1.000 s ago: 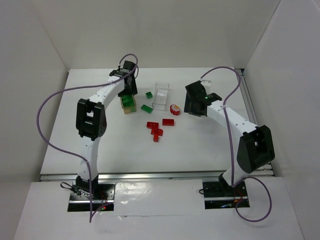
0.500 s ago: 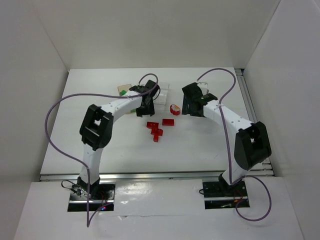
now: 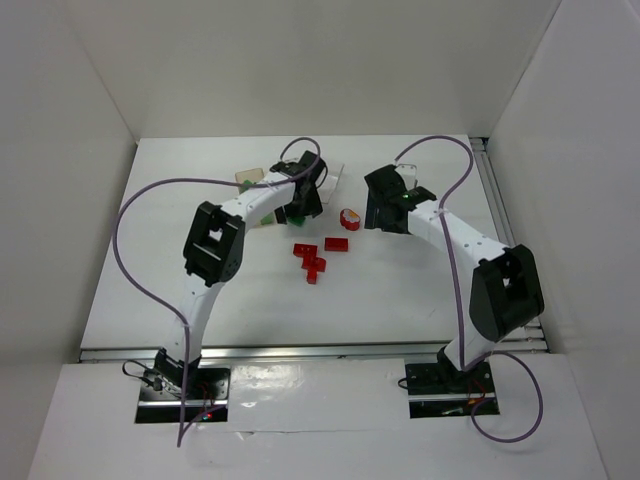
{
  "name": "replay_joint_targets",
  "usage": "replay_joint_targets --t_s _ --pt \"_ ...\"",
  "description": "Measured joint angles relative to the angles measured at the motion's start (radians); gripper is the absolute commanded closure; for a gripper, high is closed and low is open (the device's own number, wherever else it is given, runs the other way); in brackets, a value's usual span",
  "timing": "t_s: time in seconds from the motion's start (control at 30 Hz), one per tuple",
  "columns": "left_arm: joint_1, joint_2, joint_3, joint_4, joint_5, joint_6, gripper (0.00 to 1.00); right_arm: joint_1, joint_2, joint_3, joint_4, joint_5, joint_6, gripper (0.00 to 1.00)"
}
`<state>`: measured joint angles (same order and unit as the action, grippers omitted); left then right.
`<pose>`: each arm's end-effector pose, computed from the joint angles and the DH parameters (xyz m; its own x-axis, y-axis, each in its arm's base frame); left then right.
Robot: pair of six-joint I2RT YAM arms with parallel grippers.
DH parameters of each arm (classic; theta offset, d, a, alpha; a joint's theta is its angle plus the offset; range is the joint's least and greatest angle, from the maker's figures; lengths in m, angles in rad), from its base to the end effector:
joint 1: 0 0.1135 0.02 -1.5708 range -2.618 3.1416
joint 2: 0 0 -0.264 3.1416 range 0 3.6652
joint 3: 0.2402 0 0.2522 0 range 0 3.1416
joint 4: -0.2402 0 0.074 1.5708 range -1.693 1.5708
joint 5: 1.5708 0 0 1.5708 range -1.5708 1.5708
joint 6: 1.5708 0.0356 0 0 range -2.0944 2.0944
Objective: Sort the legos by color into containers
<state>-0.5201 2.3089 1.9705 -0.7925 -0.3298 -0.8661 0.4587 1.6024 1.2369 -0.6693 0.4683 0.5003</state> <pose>0.4348 -0.2357 0.1866 -0.7757 -0.3864 -0.4991 -0.3711 0.9188 -0.1346 0.3053 0.1329 0.2549 -0.7668 0.0987 -0.6343 0.2045 0.9742 -0.0955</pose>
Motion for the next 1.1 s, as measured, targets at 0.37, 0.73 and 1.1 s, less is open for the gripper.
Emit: replay_joint_targets --t_s 0.37,0.73,1.1 --pt "0.02 0.104 0.123 -0.047 -0.033 -0.032 0.28 0.0 -0.005 0.0 -0.006 0.01 0.0 0.08" --pt "0.005 0.034 0.028 -0.039 -0.053 -0.002 0.75 0.0 -0.005 0.0 -0.008 0.011 0.0 0.08" --pt "0.058 -0.208 0.024 -0.043 -0.079 0.095 0.77 0.008 -0.005 0.001 -0.008 0.011 0.0 0.08"
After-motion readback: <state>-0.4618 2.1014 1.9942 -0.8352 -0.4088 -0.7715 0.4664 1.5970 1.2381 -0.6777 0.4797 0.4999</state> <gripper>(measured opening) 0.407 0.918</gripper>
